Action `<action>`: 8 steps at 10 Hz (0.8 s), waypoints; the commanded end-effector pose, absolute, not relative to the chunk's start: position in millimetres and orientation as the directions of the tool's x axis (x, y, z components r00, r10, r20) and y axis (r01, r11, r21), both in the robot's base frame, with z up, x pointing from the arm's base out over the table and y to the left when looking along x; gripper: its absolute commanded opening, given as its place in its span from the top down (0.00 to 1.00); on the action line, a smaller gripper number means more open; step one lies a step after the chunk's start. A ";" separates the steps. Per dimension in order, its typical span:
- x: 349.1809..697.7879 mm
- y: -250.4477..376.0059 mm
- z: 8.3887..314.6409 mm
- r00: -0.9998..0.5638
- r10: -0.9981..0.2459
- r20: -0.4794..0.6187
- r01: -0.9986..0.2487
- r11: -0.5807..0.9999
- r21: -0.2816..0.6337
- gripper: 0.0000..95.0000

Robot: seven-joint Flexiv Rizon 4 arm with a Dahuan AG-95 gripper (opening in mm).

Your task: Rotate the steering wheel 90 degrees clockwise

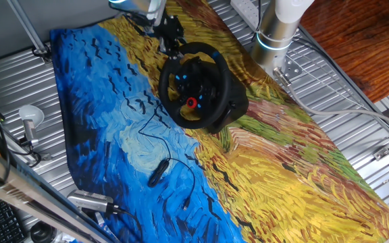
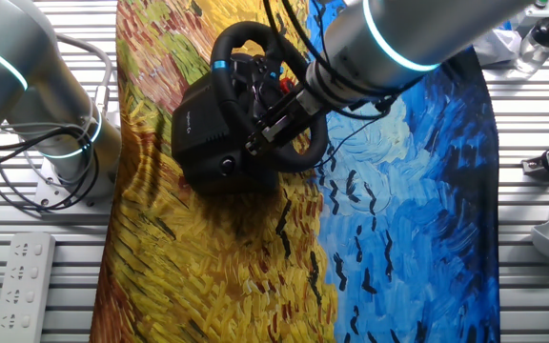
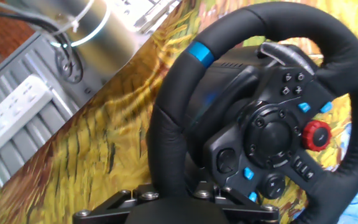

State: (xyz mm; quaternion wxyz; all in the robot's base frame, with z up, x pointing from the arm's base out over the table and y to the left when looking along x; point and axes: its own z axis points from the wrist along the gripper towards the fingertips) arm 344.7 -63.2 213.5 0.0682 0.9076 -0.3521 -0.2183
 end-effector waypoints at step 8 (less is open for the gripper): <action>346.3 -50.7 209.8 0.653 -0.662 -0.367 -0.623 -0.746 0.237 0.60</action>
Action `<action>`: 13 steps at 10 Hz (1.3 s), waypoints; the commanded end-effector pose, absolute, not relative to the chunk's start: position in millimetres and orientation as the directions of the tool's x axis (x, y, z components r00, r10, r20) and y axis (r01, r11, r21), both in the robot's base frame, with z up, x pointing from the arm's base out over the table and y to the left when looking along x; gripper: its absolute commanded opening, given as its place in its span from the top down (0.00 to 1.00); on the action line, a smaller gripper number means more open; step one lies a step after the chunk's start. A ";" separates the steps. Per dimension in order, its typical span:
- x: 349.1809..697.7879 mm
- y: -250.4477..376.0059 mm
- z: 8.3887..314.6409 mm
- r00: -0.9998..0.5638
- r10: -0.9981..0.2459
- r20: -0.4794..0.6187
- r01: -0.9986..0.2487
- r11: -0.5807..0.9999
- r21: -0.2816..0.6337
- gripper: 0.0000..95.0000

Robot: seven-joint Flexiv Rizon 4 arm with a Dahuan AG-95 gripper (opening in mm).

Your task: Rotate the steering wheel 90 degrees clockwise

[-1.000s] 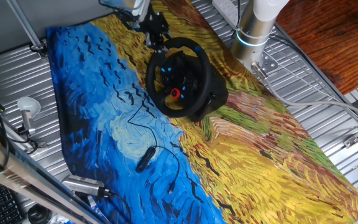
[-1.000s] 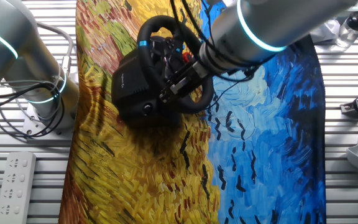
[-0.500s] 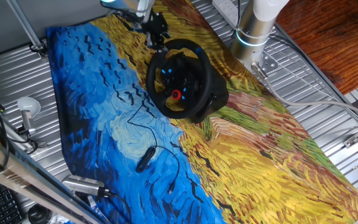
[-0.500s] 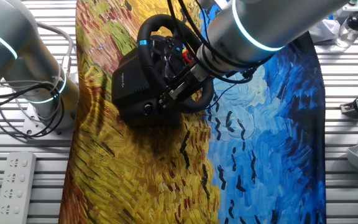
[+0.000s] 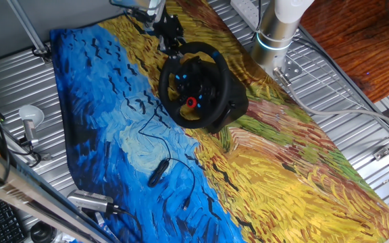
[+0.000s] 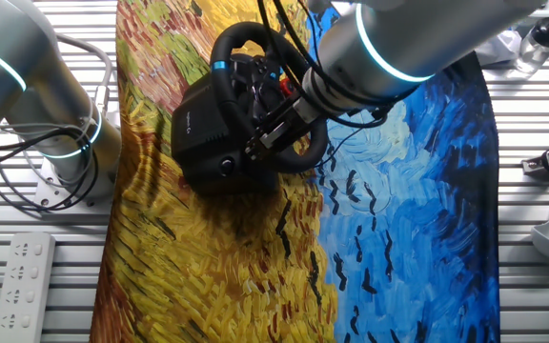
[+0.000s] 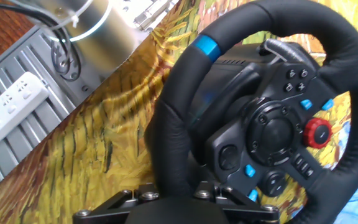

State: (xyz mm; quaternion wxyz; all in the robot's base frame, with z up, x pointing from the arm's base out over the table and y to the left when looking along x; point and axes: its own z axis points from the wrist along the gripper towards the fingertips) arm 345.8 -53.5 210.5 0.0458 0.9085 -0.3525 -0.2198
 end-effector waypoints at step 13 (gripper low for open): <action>345.9 -53.6 208.5 0.657 -0.663 -0.359 -0.627 -0.745 0.228 0.60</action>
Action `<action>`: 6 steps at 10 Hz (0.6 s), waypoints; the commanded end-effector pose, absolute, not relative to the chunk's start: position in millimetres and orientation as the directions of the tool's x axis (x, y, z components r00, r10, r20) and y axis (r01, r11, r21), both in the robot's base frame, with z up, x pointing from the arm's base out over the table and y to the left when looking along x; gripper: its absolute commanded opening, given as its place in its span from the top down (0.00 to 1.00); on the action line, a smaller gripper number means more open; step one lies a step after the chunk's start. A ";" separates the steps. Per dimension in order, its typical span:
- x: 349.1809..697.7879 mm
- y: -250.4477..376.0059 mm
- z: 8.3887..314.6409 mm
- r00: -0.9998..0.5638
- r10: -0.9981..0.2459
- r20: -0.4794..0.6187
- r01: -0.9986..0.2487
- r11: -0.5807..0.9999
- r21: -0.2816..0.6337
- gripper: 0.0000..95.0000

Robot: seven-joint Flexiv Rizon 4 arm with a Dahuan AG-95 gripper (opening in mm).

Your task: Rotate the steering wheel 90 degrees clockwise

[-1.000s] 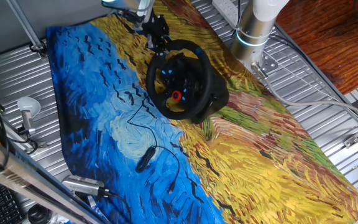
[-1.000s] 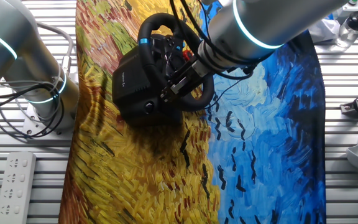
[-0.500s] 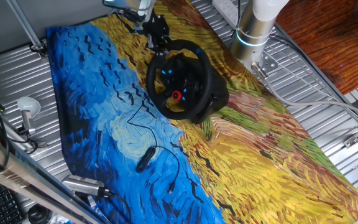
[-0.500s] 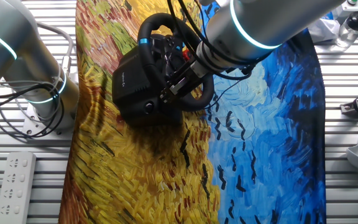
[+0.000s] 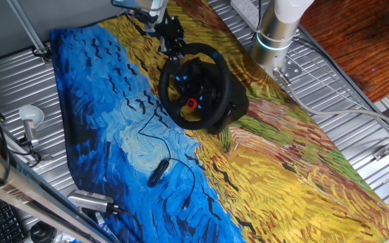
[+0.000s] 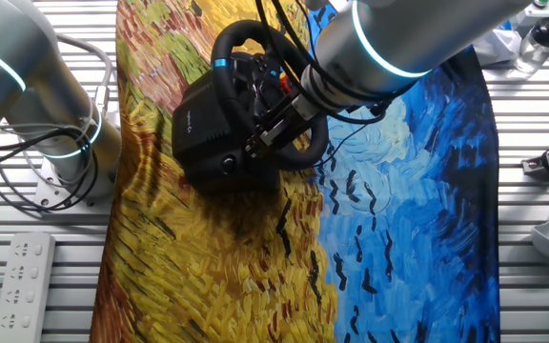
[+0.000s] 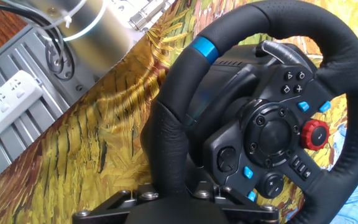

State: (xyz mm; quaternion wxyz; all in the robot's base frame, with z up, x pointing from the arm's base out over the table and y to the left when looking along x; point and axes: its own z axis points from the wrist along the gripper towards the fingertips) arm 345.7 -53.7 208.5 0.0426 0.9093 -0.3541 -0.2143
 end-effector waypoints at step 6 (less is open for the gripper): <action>345.7 -54.4 207.6 0.662 -0.652 -0.369 -0.610 -0.755 0.241 0.80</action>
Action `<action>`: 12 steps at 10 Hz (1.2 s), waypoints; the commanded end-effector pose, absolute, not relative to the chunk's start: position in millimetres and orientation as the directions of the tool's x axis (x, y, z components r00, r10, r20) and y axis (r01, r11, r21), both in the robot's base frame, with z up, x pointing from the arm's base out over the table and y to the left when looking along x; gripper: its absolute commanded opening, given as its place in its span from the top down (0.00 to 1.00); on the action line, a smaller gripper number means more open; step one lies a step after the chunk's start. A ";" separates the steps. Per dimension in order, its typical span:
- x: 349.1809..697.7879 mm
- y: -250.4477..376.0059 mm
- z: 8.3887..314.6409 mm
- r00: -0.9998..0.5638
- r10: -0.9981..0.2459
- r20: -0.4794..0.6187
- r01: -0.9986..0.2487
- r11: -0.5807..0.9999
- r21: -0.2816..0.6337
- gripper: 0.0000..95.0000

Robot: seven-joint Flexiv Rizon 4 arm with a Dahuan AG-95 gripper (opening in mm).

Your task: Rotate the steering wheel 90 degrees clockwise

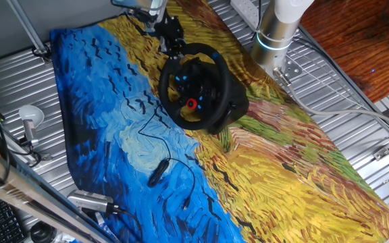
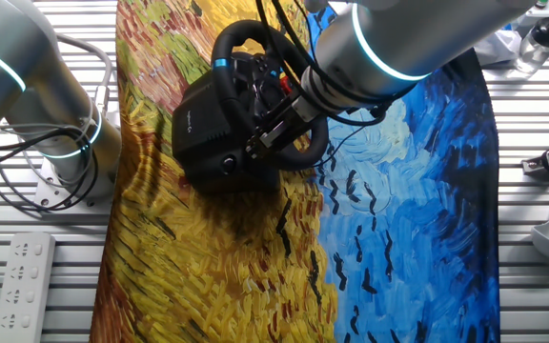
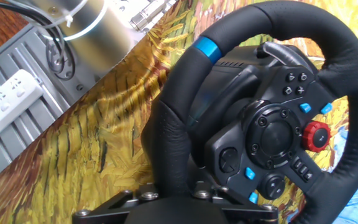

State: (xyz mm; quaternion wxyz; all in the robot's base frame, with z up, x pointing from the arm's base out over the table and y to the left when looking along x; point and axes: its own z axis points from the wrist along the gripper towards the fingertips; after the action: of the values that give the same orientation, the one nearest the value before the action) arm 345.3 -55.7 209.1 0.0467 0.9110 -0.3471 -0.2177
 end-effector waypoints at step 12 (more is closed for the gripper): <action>345.7 -54.6 209.6 0.628 -0.693 -0.354 -0.646 -0.718 0.259 0.80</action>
State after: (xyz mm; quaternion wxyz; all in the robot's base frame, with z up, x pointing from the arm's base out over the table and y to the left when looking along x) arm 345.9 -54.8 210.9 0.0541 0.9007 -0.3711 -0.2194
